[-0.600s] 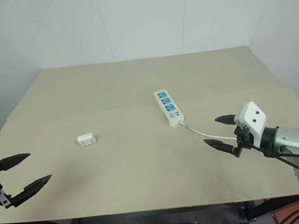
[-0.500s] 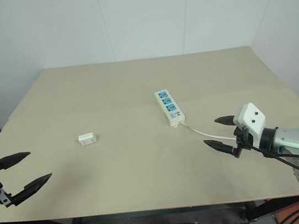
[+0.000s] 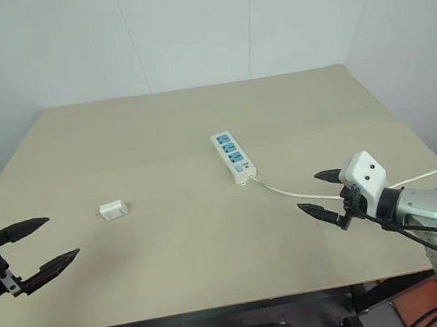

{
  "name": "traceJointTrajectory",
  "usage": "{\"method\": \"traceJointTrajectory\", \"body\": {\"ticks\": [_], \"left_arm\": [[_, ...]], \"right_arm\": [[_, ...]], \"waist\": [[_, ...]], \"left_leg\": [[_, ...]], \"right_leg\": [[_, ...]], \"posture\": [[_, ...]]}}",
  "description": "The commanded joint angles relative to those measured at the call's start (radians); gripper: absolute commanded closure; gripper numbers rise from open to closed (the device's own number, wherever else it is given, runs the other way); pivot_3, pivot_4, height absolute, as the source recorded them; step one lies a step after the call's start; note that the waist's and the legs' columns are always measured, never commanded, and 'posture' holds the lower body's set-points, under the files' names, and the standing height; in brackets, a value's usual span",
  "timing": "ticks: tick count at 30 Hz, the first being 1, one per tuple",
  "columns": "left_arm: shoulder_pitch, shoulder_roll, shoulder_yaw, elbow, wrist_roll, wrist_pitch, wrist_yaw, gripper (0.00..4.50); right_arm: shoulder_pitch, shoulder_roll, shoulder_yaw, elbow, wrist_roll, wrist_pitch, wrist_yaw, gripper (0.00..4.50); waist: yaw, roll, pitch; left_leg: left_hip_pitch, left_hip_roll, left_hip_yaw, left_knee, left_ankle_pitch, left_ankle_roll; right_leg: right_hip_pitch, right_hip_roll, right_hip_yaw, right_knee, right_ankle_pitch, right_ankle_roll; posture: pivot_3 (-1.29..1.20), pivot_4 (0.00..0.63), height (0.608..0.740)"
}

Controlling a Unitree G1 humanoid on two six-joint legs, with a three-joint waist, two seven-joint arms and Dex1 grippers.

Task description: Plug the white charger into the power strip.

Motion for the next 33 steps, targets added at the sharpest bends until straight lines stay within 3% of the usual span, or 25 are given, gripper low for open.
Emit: {"method": "traceJointTrajectory", "body": {"ticks": [1,8,15,20,25,33], "left_arm": [[-0.032,0.009,-0.007,-0.008,-0.021,-0.027,0.002,0.00],[-0.100,0.011,-0.061,-0.003,-0.047,-0.028,-0.003,0.00],[-0.155,0.016,-0.110,0.014,-0.060,-0.026,-0.019,0.00],[-0.168,0.021,-0.119,0.021,-0.060,-0.027,-0.026,0.00],[-0.149,0.018,-0.101,0.008,-0.065,-0.025,-0.029,0.00],[-0.129,0.014,-0.088,-0.005,-0.071,-0.027,-0.019,0.00]], "right_arm": [[-0.049,0.056,0.031,-0.013,-0.011,0.014,-0.069,0.02],[-0.226,0.351,0.189,0.106,-0.138,0.041,-0.348,0.02],[-0.472,0.602,0.263,0.522,-0.306,-0.132,-0.595,0.02],[-0.641,0.694,0.261,0.893,-0.391,-0.313,-0.758,0.02],[-0.765,0.727,0.242,1.183,-0.411,-0.465,-0.833,0.02],[-0.838,0.766,0.198,1.374,-0.377,-0.585,-0.762,0.02]], "waist": [[-0.004,0.000,0.000],[-0.014,-0.002,-0.001],[-0.015,-0.002,-0.001],[-0.021,-0.002,-0.001],[-0.035,-0.002,-0.001],[-0.039,-0.002,-0.001]], "left_leg": [[0.000,0.000,0.000,0.000,0.000,0.000],[0.001,0.002,0.001,-0.001,0.000,0.000],[0.000,0.002,0.002,-0.001,0.000,0.000],[-0.001,0.002,0.002,-0.001,0.000,0.000],[-0.001,0.002,0.003,-0.001,0.000,0.000],[-0.001,0.002,0.003,-0.002,0.000,0.000]], "right_leg": [[0.000,0.000,0.000,0.000,0.000,0.000],[-0.002,0.002,0.002,0.001,0.001,0.000],[-0.004,0.003,0.003,0.001,0.005,-0.005],[-0.005,0.003,0.003,0.001,0.006,-0.006],[-0.005,0.003,0.004,0.001,0.007,-0.007],[-0.005,0.003,0.004,0.001,0.007,-0.007]], "posture": [[0.00,0.150,0.740],[0.00,0.150,0.740],[0.00,0.150,0.740],[0.00,0.150,0.740],[0.00,0.150,0.740],[0.00,0.150,0.740]]}}
